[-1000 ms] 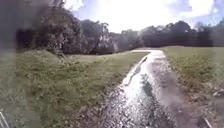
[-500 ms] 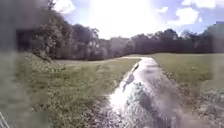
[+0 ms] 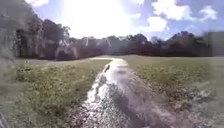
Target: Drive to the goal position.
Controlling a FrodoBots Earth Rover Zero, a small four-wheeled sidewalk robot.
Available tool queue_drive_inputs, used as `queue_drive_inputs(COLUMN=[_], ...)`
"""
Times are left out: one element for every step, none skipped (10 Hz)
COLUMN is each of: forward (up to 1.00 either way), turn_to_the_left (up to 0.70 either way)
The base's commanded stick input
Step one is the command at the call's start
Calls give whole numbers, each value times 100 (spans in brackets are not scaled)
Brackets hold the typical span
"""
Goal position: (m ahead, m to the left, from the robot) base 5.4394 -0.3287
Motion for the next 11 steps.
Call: queue_drive_inputs(forward=[0, 0, 0, 0, 0, 4, 45, 70, 70, 70, 70], turn_to_the_left=[0, 0, 0, 0, 0, 0, 0, 0, 0, 0, 0])
